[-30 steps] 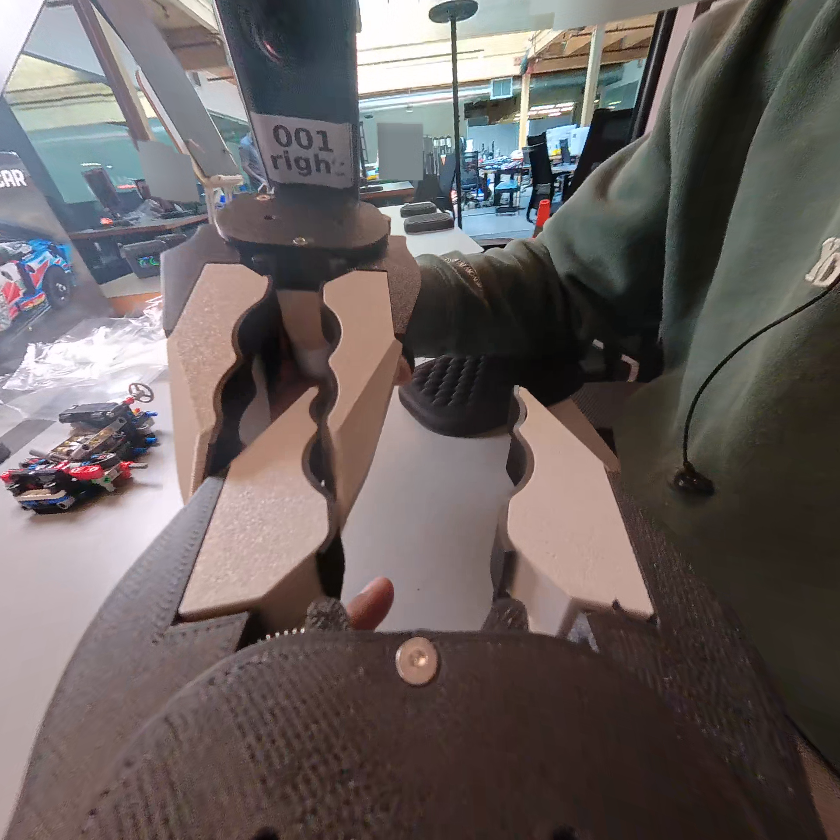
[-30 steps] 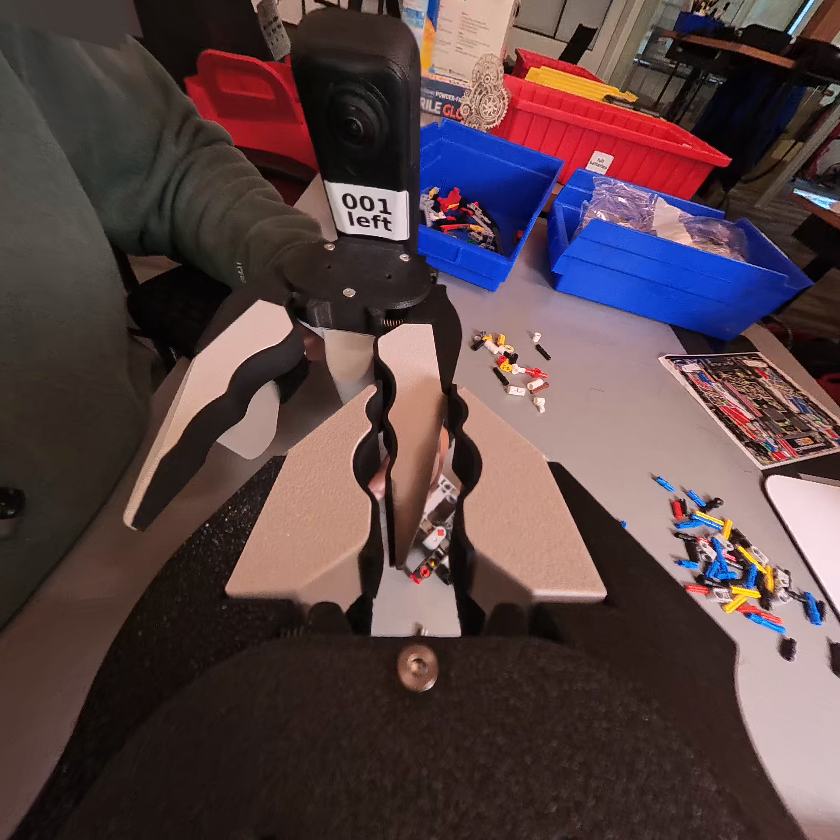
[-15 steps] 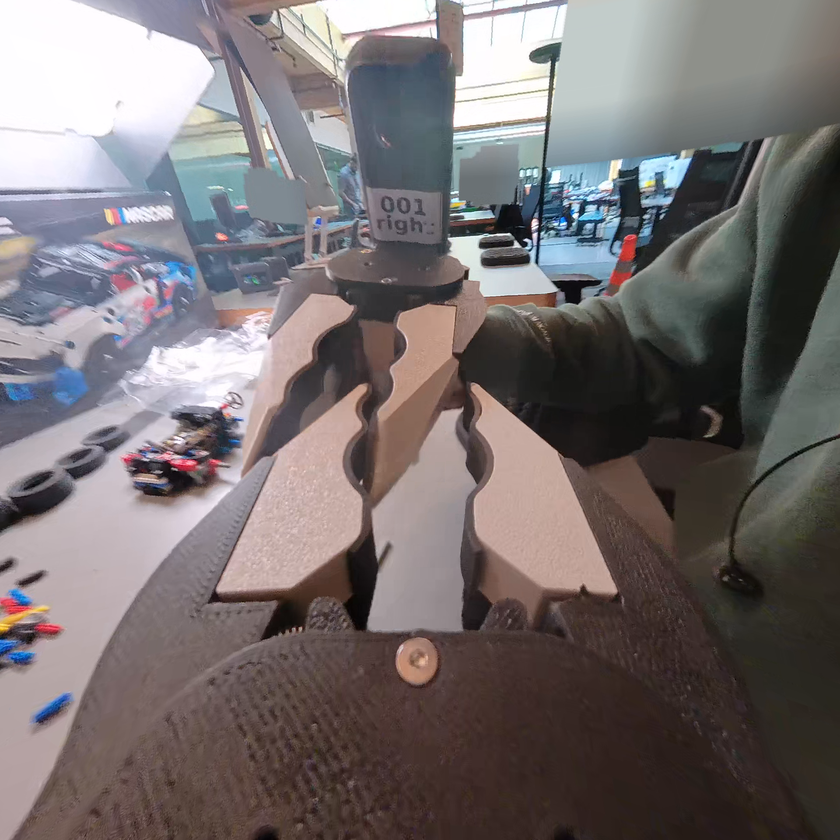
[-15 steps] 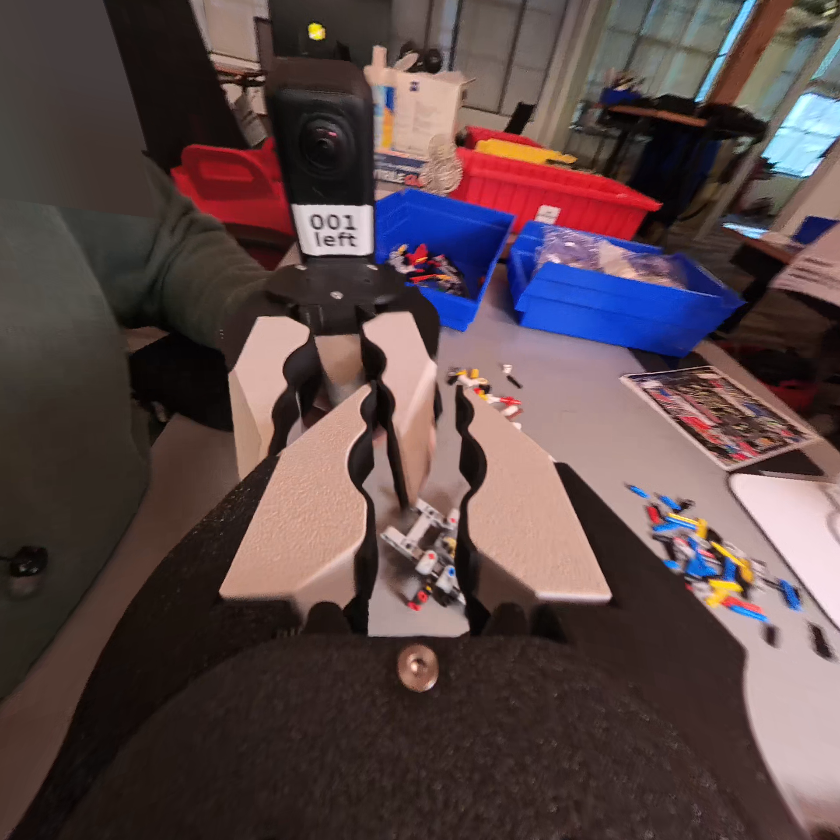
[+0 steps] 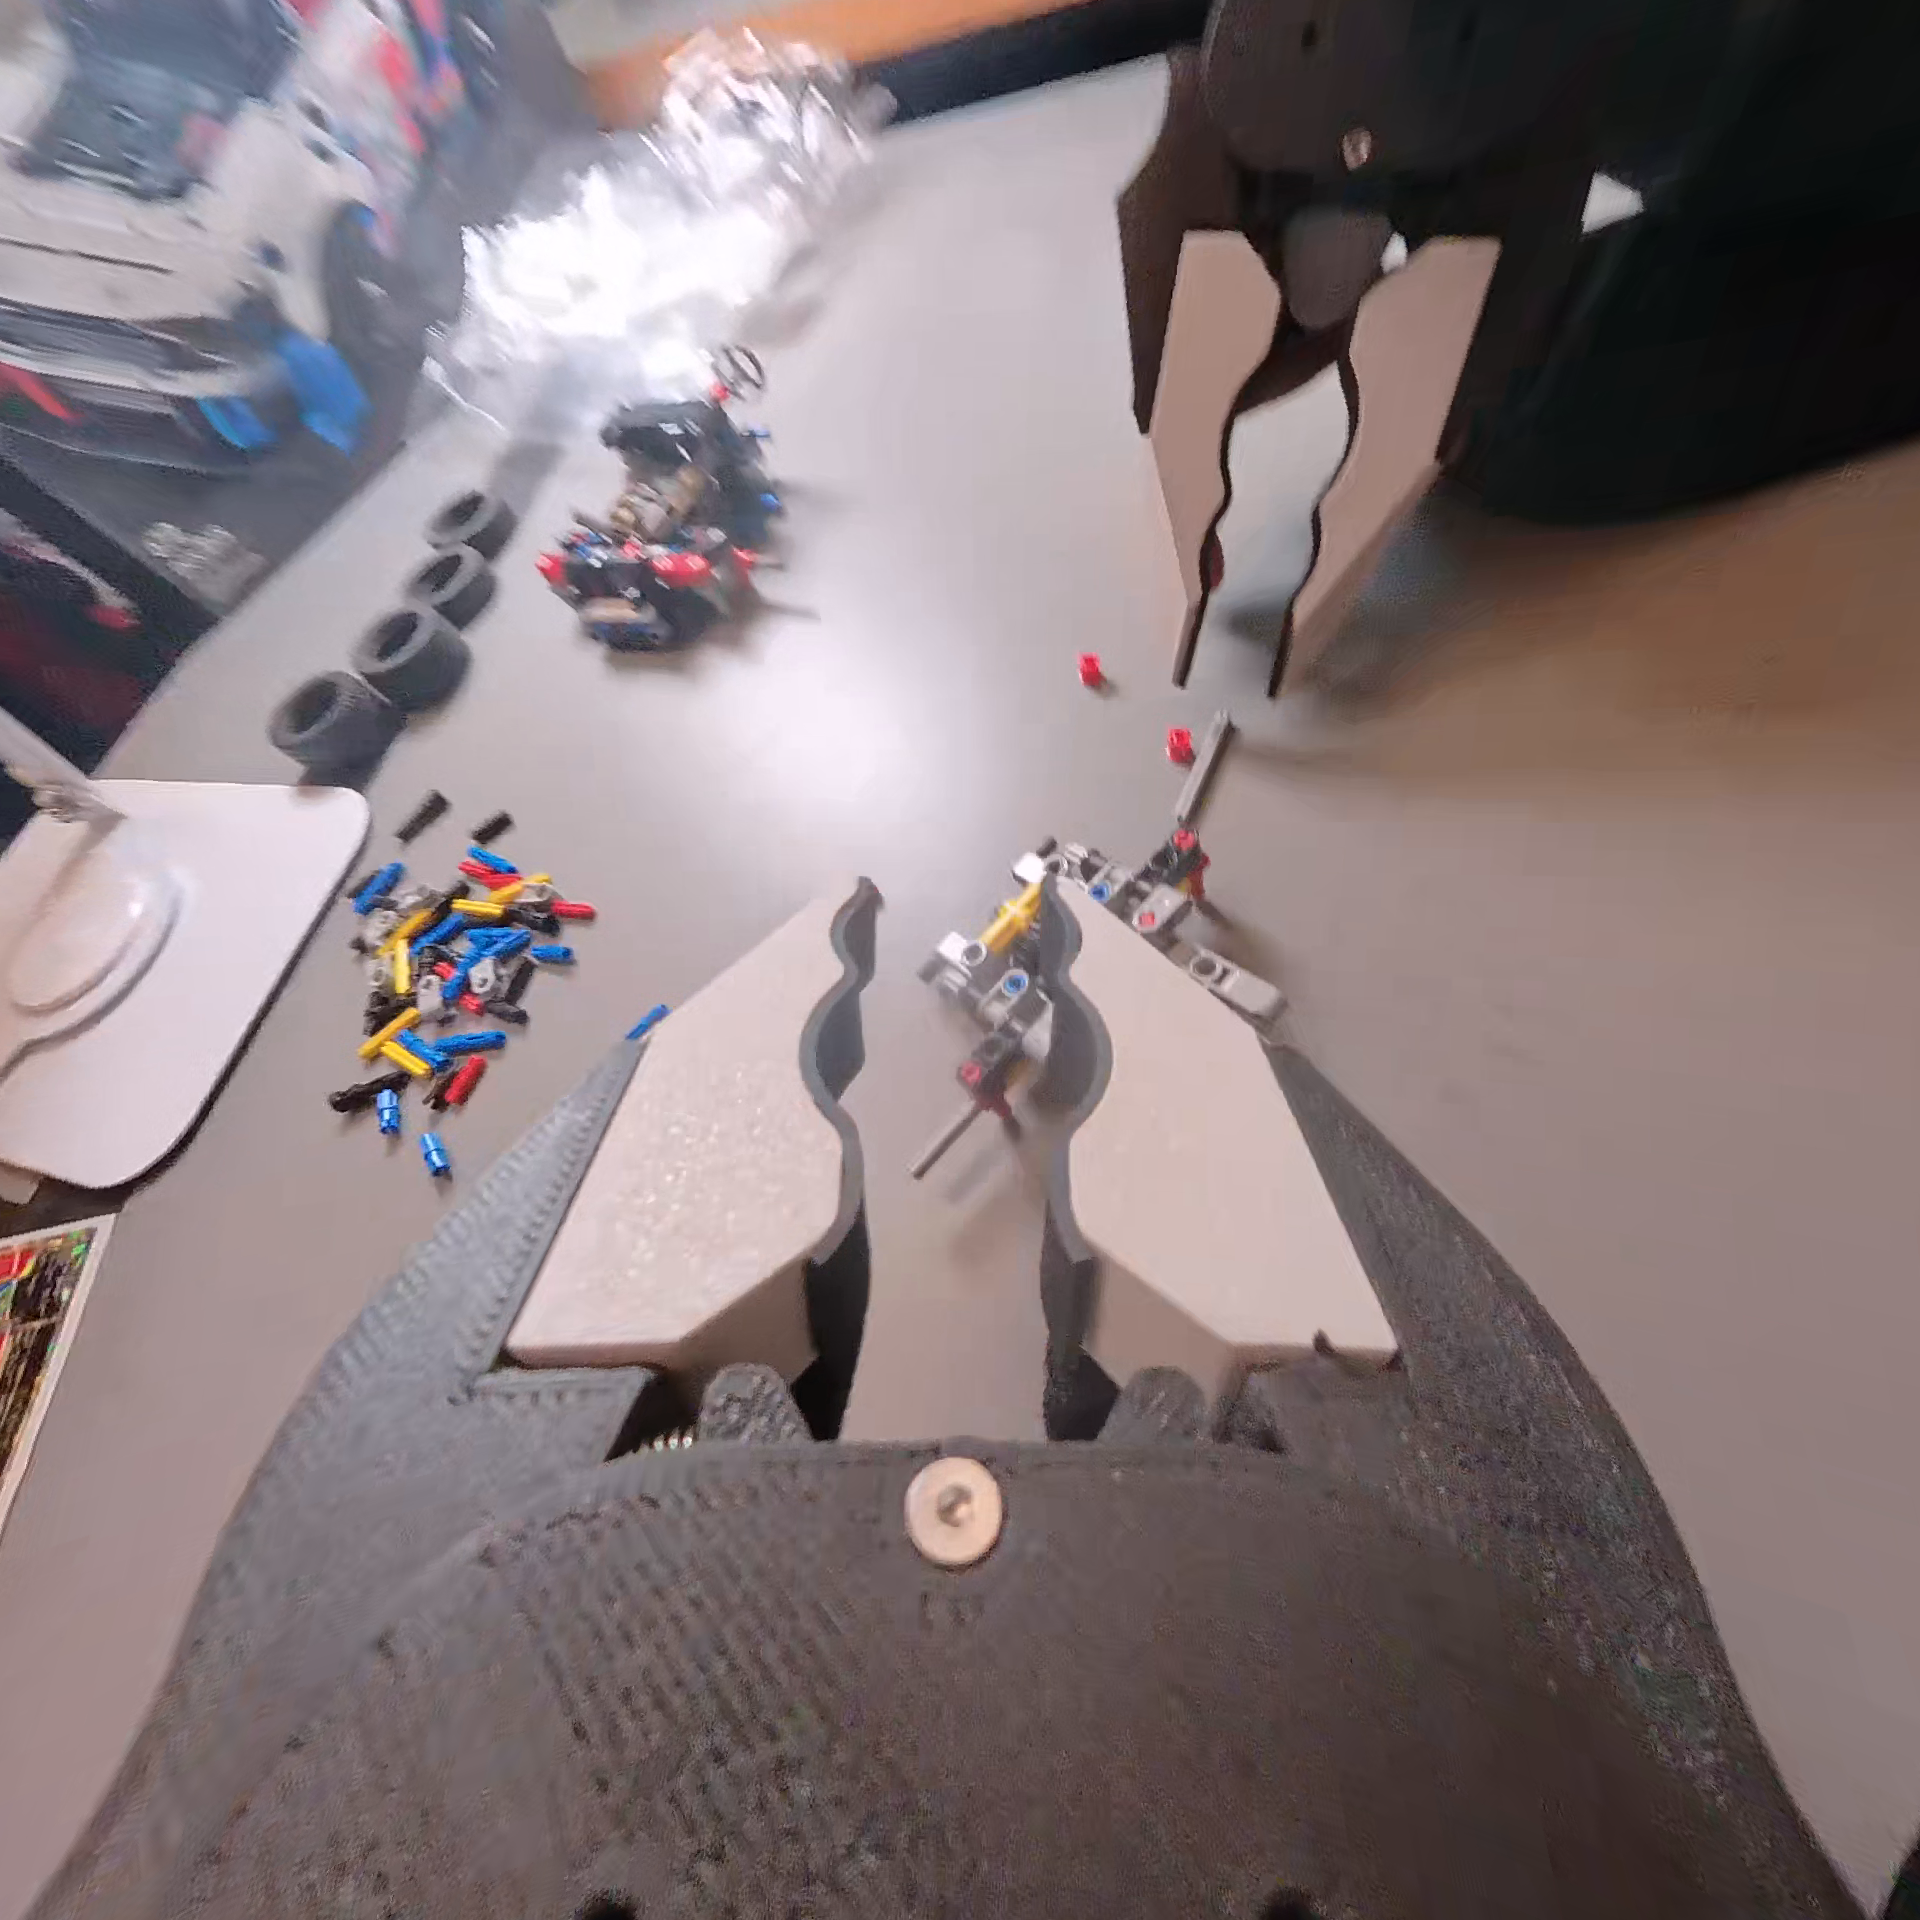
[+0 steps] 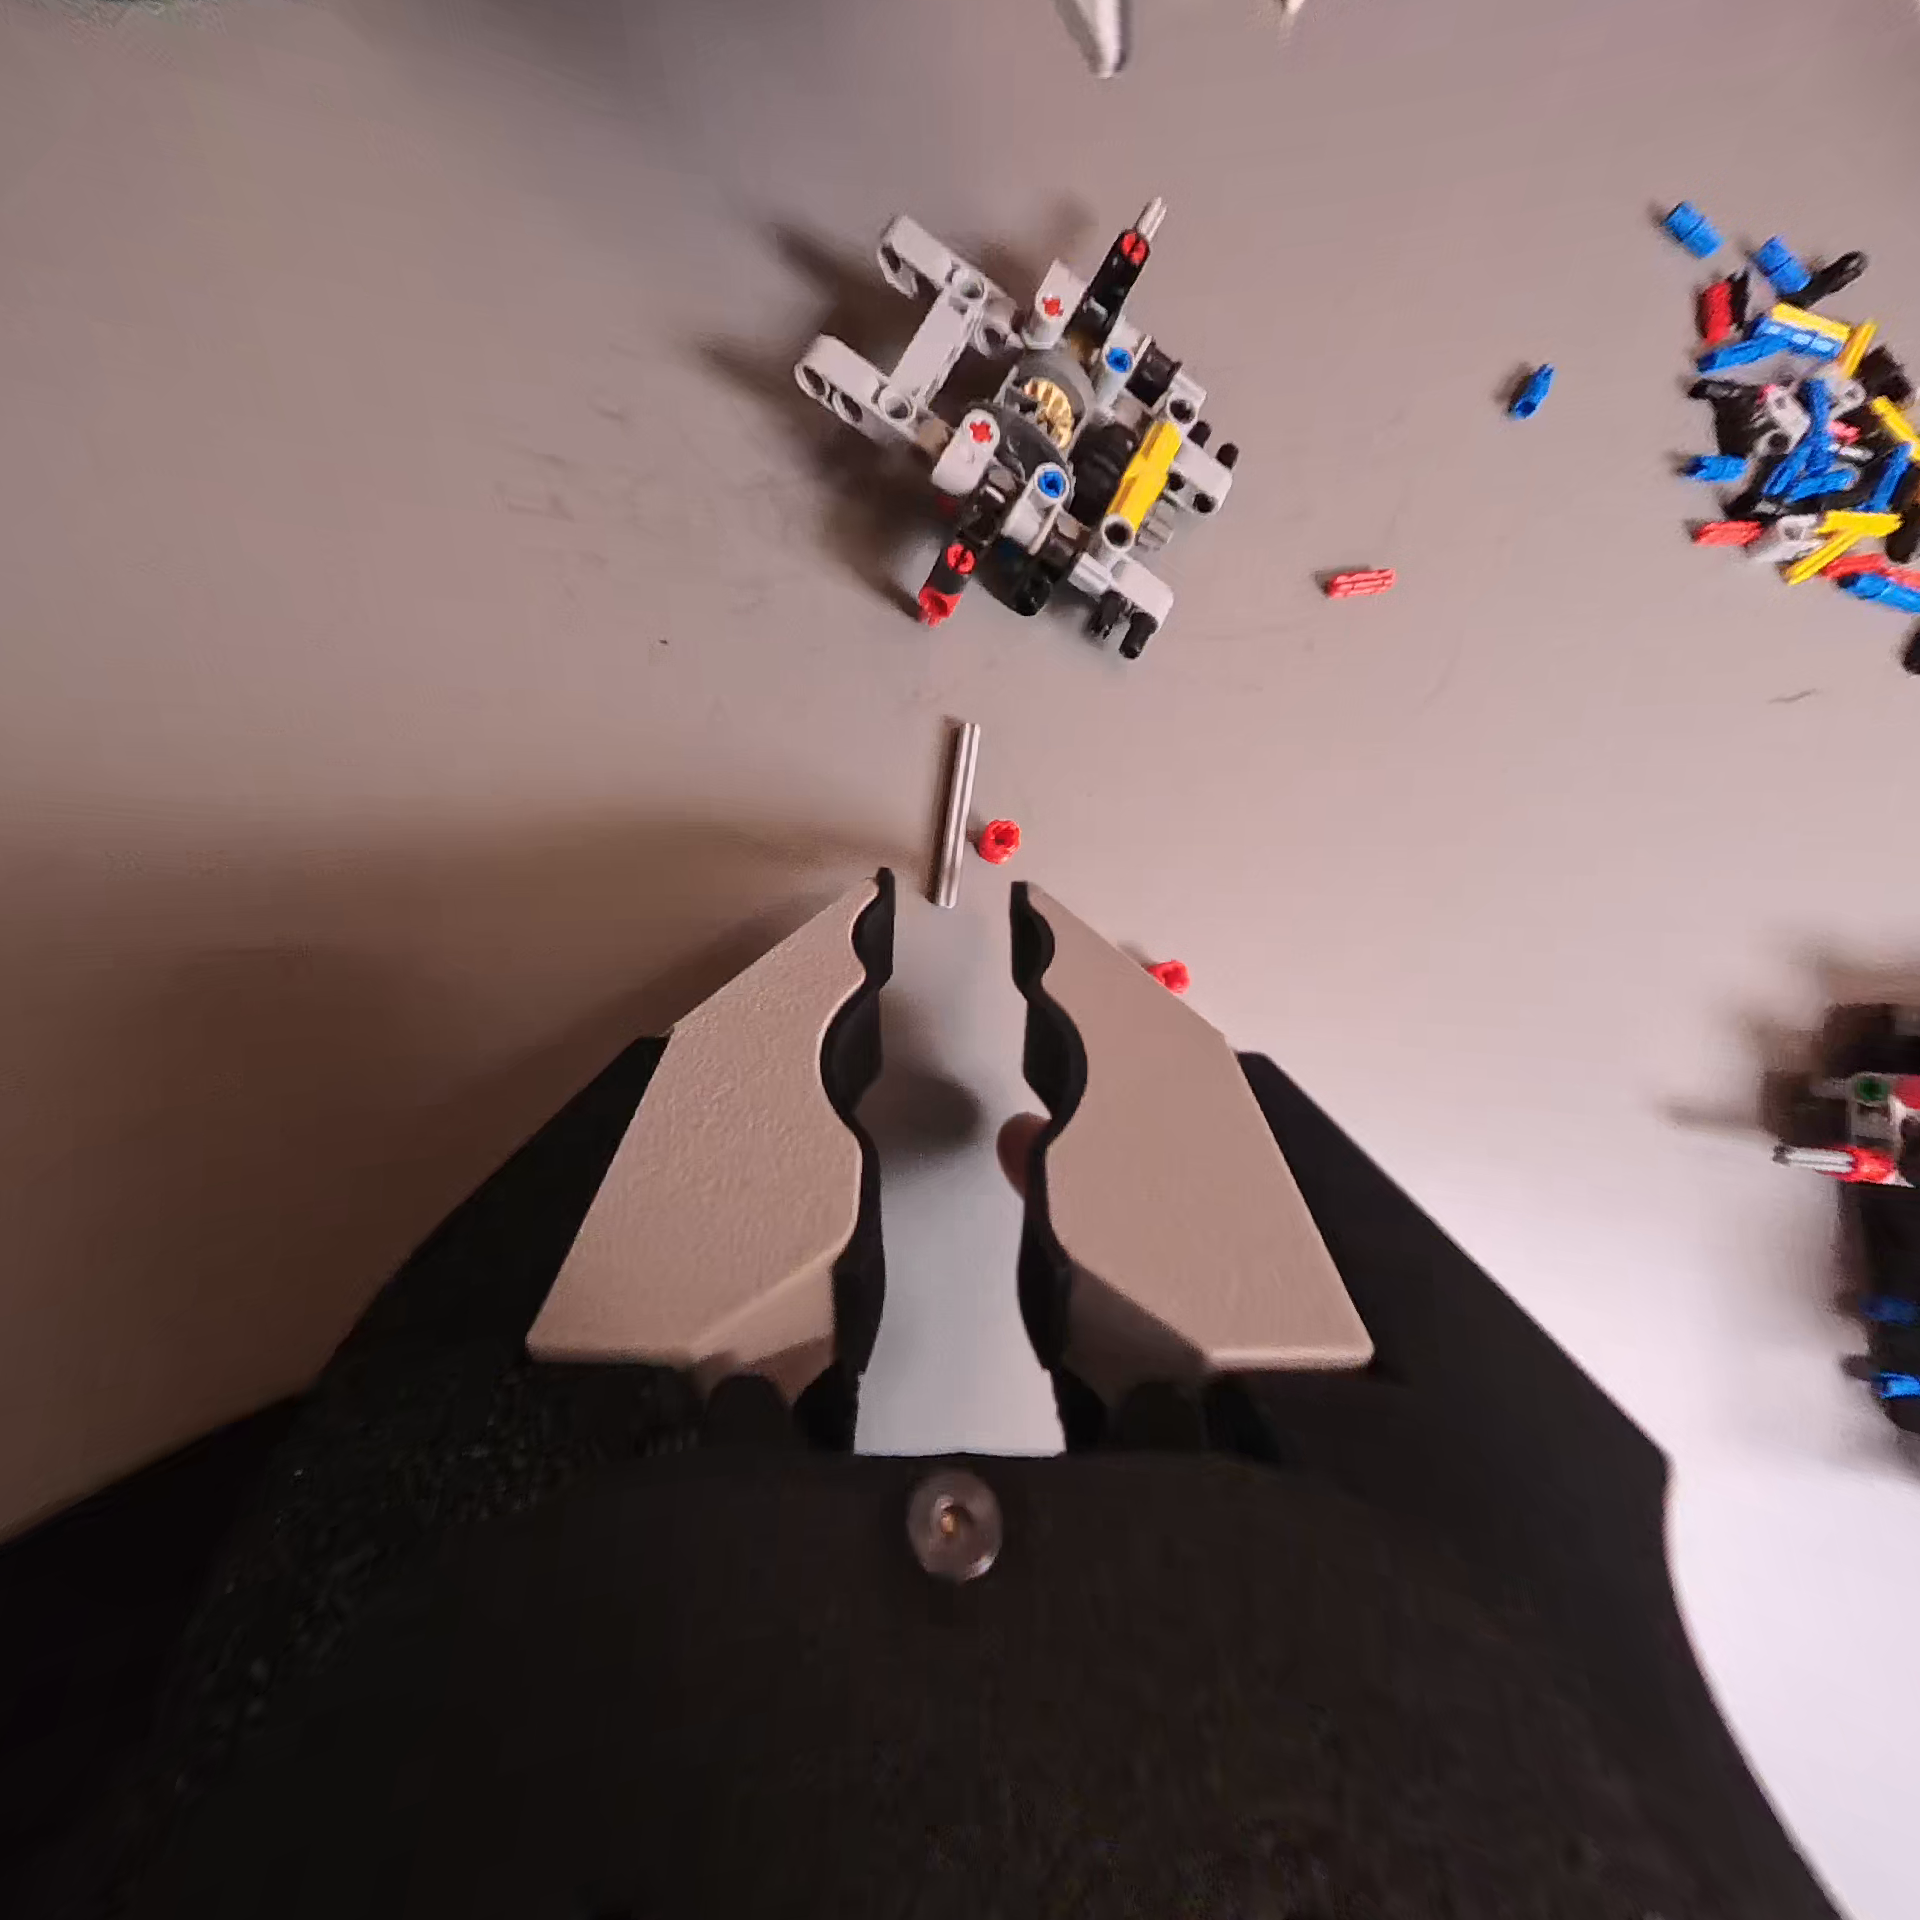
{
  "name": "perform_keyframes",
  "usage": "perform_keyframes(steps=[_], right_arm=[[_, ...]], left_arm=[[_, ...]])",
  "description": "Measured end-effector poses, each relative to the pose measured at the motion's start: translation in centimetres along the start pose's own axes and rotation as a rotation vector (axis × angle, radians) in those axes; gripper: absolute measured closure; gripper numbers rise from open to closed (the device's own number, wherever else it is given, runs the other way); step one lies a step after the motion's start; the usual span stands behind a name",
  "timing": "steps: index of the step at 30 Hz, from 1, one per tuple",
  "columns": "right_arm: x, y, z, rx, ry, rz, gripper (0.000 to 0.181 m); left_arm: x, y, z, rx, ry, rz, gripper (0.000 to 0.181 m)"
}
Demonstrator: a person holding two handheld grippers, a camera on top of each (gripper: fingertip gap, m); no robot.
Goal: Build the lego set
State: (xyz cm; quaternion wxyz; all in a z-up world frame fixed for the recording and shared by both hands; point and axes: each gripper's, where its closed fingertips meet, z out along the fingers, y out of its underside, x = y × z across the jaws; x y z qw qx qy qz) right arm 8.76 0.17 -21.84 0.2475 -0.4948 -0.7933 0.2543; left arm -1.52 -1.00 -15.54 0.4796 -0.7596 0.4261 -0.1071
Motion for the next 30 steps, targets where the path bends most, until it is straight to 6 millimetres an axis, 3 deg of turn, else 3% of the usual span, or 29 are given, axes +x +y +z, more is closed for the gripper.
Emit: perform_keyframes(steps=[5,12,18,22,30], right_arm=[[-0.3,0.4,0.9,-0.076,-0.026,-0.026,0.167],[-0.3,-0.3,1.7,-0.075,-0.036,-0.015,0.179],[0.2,-0.9,1.0,0.006,-0.009,0.016,0.179],[0.7,-0.7,0.2,0.022,0.026,0.034,0.179],[0.0,-1.1,0.3,0.06,0.02,0.003,0.179]], left_arm=[[0.6,2.3,0.9,-0.214,0.224,0.079,0.126],[2.4,3.2,2.7,-0.387,0.503,0.152,0.11],[3.7,4.7,3.9,-0.527,0.61,0.223,0.104],[4.0,5.3,4.4,-0.535,0.549,0.276,0.115],[5.0,4.1,4.7,-0.368,0.263,0.138,0.117]])
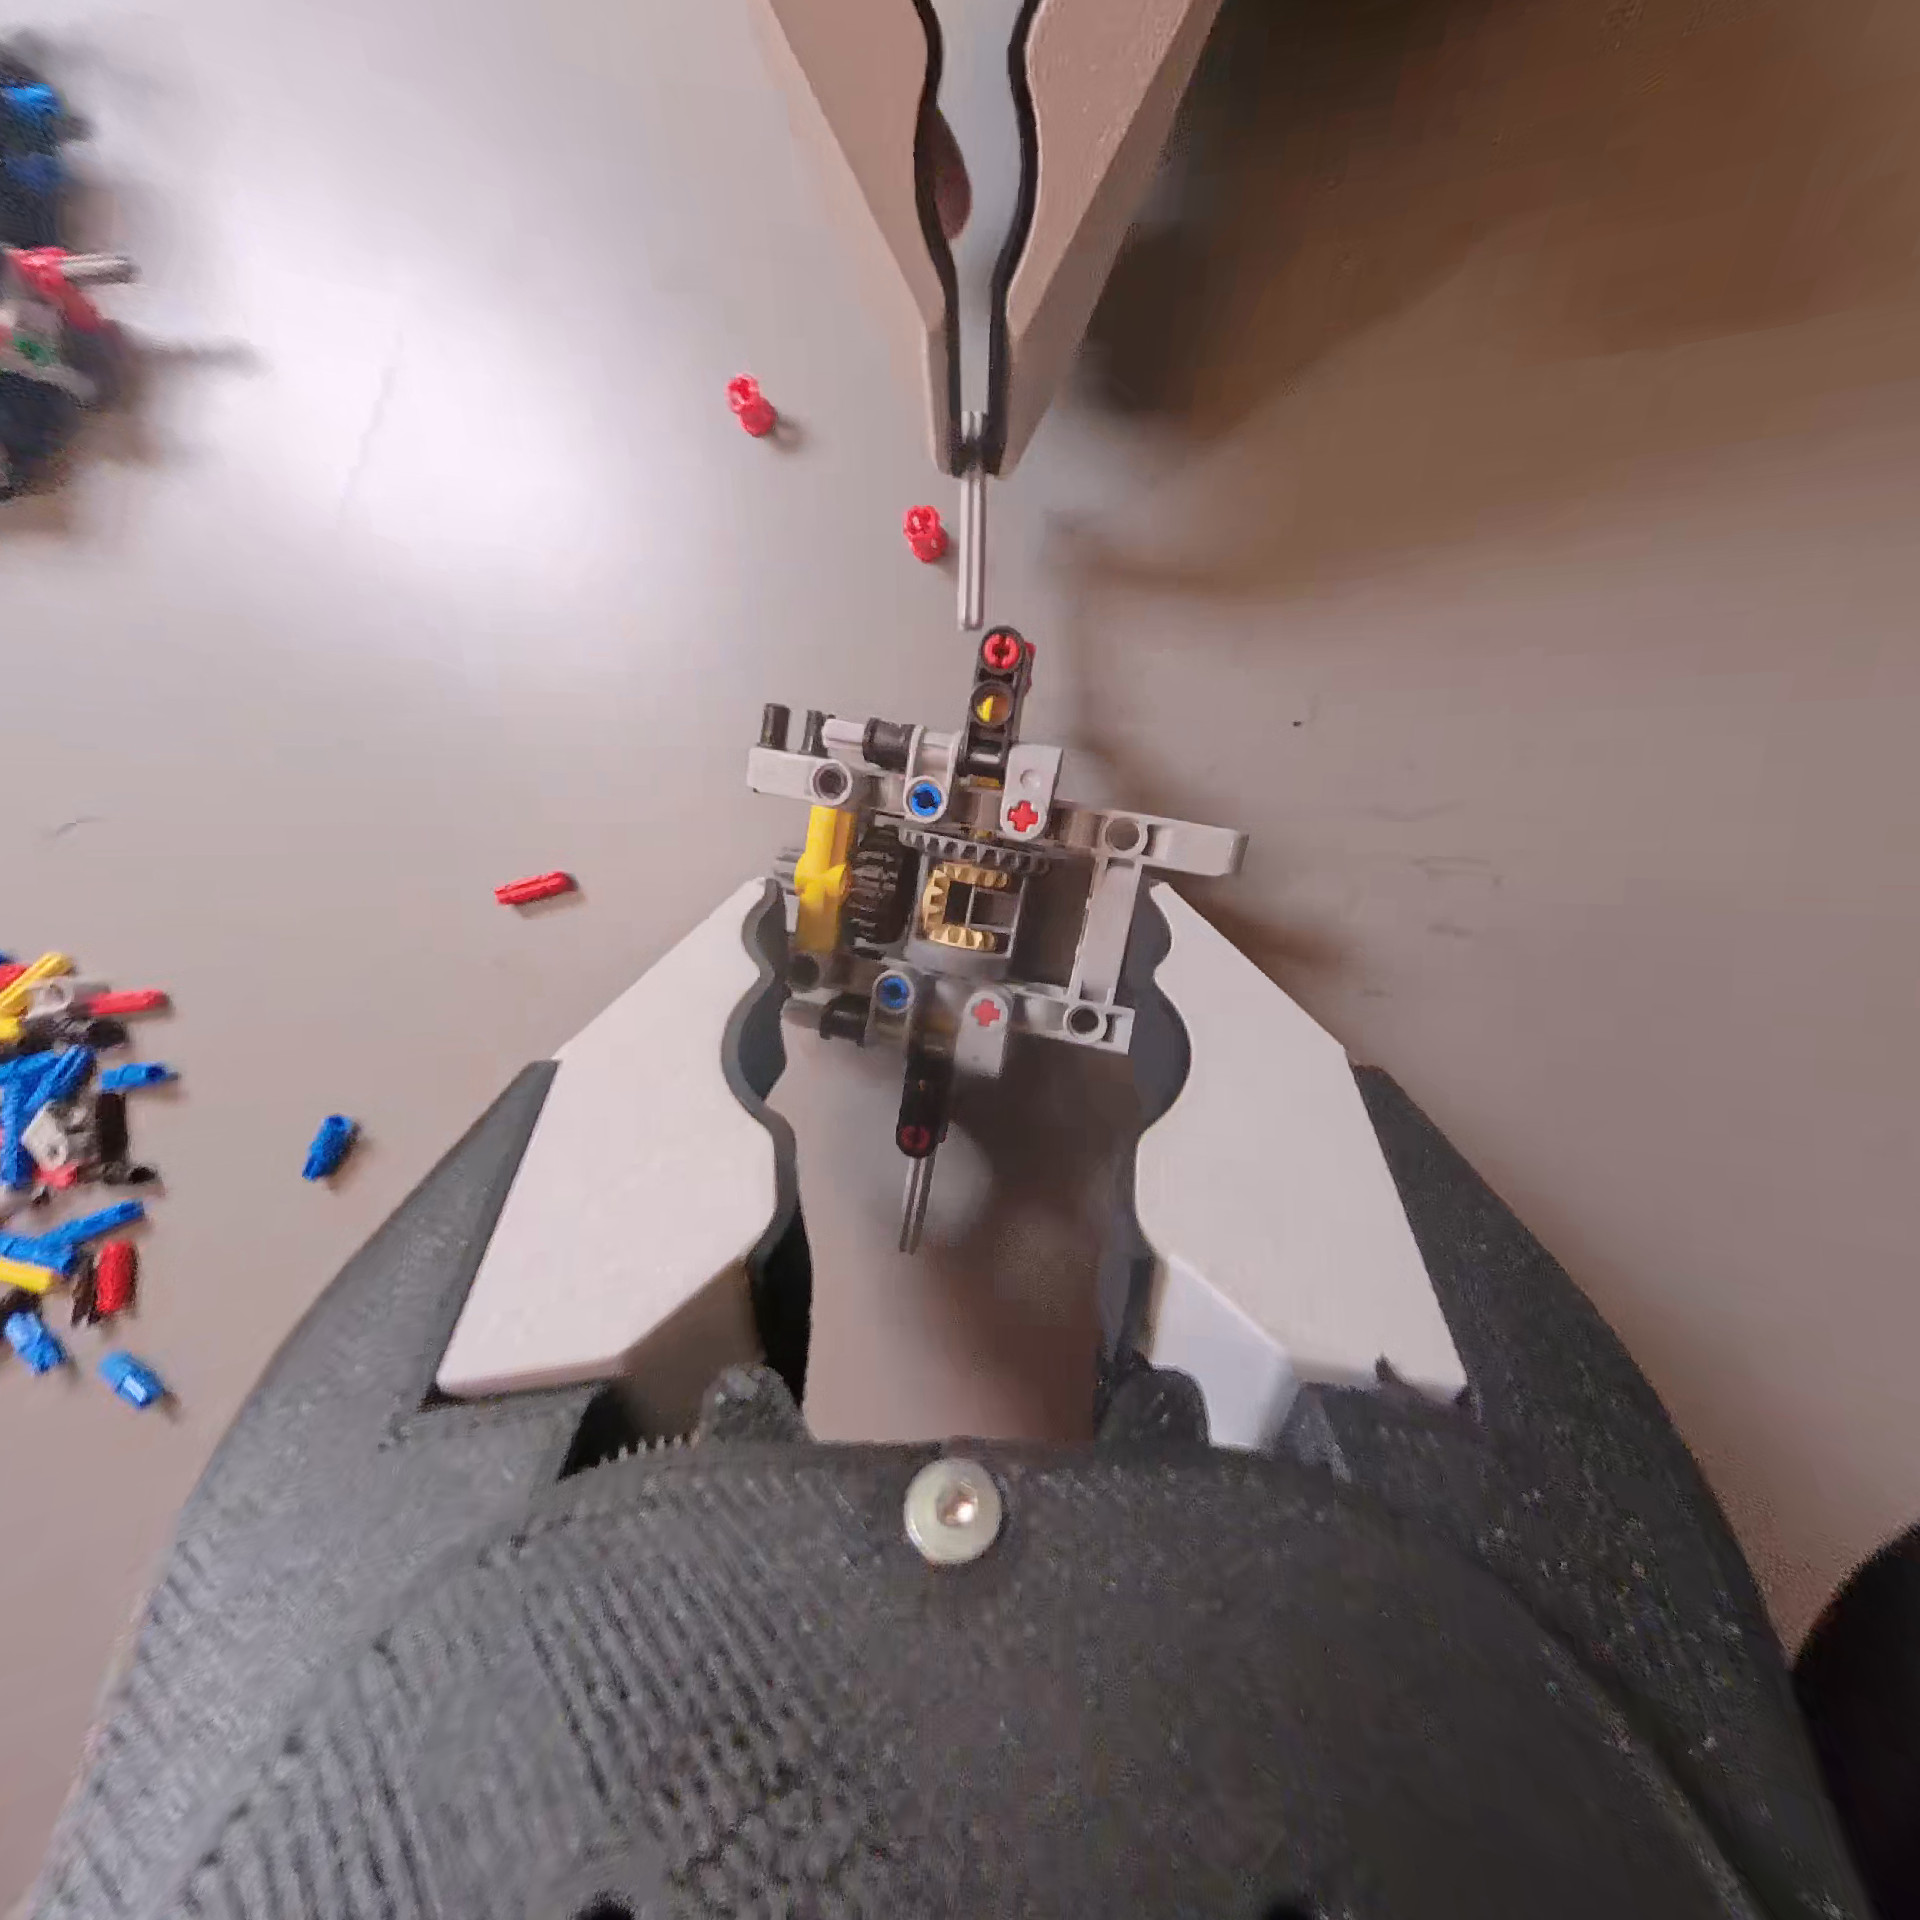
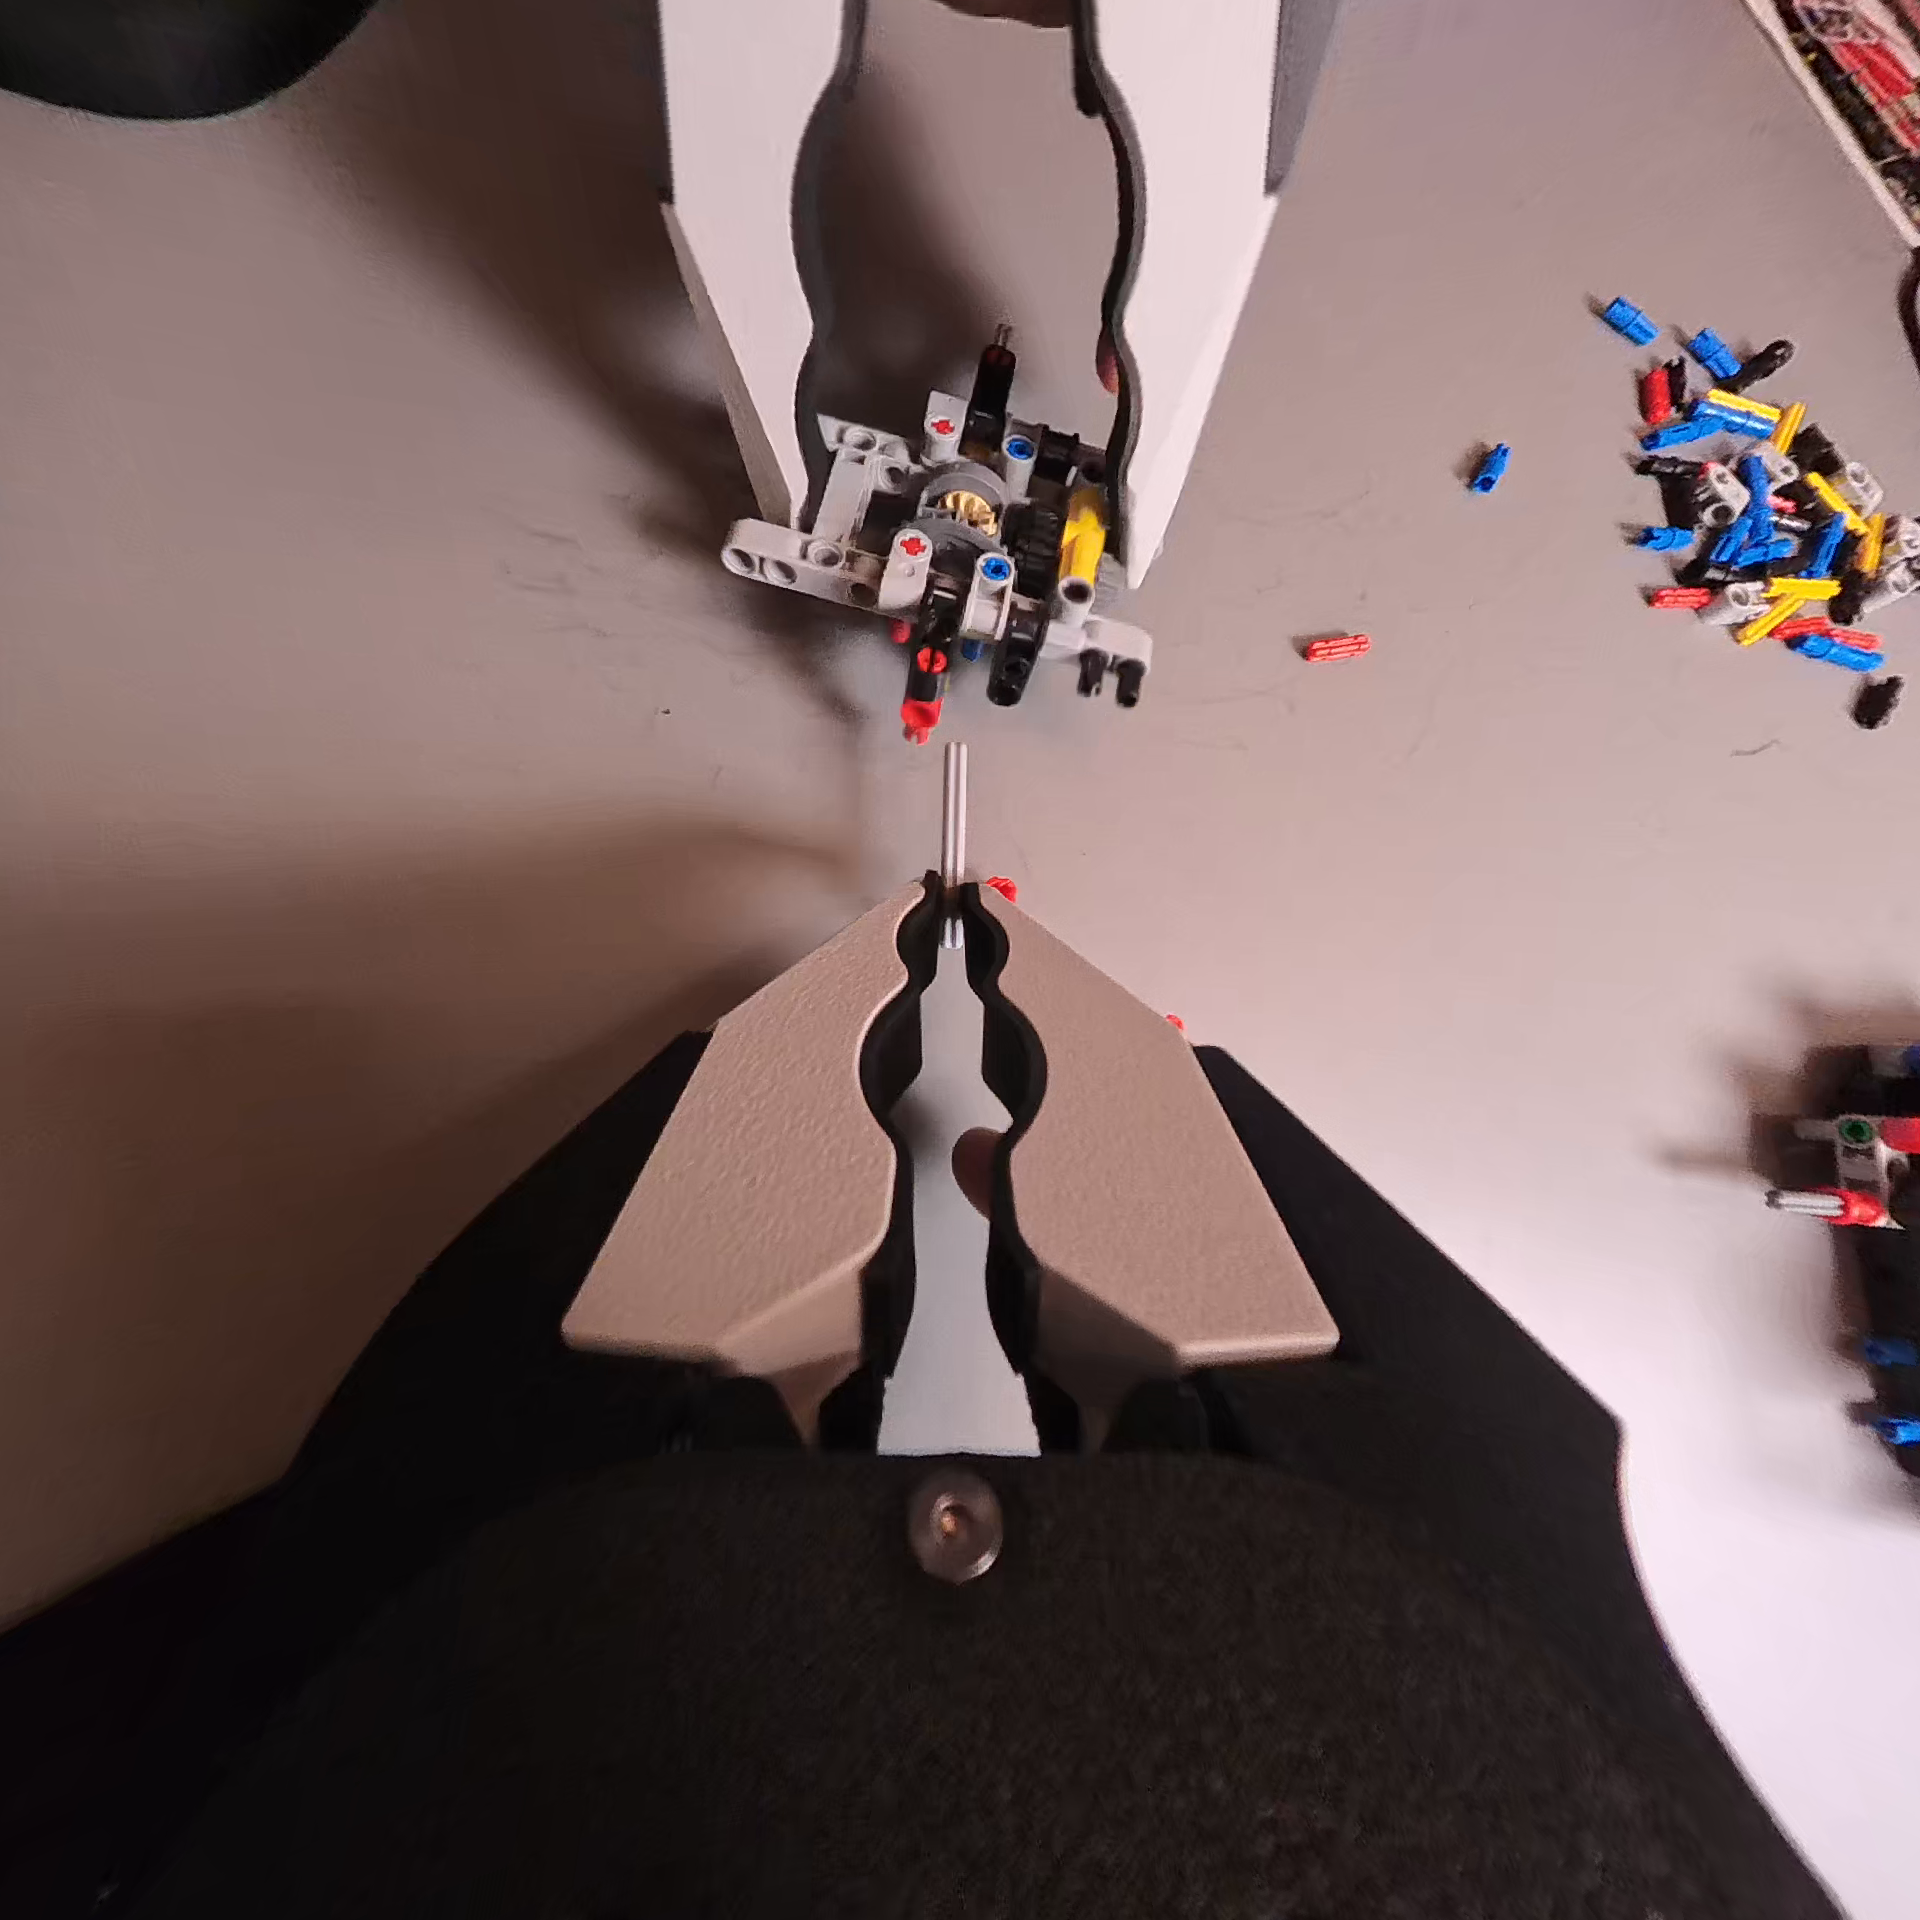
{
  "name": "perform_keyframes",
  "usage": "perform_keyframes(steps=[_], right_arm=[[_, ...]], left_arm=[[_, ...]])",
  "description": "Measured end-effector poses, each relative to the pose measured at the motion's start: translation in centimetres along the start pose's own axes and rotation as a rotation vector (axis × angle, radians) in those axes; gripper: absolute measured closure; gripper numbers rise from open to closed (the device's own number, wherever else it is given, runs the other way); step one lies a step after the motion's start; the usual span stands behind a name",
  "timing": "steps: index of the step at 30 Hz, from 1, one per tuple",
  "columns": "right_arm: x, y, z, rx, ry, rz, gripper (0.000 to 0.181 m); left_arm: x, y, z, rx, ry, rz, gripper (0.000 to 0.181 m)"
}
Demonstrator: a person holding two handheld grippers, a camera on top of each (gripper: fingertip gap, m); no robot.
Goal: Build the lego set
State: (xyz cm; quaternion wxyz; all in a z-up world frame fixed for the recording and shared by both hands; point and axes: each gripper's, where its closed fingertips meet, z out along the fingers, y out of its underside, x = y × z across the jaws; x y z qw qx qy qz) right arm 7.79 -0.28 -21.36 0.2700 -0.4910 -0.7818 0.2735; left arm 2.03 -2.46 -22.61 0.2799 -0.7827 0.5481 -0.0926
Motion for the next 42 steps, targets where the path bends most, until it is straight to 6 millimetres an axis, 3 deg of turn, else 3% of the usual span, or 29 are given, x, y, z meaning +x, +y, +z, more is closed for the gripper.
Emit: perform_keyframes(steps=[4,17,21,25,28,37,42], right_arm=[[-0.2,-0.4,-0.2,0.038,-0.016,0.002,0.179],[-1.3,-1.1,0.3,0.053,-0.047,-0.011,0.179],[-1.3,-1.0,0.2,0.058,-0.055,-0.01,0.179],[-1.8,-2.5,-0.7,0.152,-0.09,0.0,0.179],[-2.2,-3.5,-1.2,0.211,-0.114,0.007,0.179],[-2.6,-4.7,-1.9,0.282,-0.142,0.021,0.179],[-2.2,-6.0,-3.2,0.405,-0.127,0.018,0.179]], left_arm=[[0.2,-0.2,-0.6,0.101,-0.108,-0.06,0.117],[0.9,0.1,-0.6,0.105,-0.102,-0.159,0.121],[0.3,-0.6,-2.0,0.16,-0.122,-0.18,0.116],[0.8,-3.4,-3.9,0.319,-0.113,-0.192,0.134],[1.7,-5.1,-4.2,0.374,-0.116,-0.144,0.148],[2.5,-6.6,-3.6,0.394,-0.127,-0.056,0.178],[2.4,-7.4,-5.0,0.549,-0.039,-0.217,0.179]])
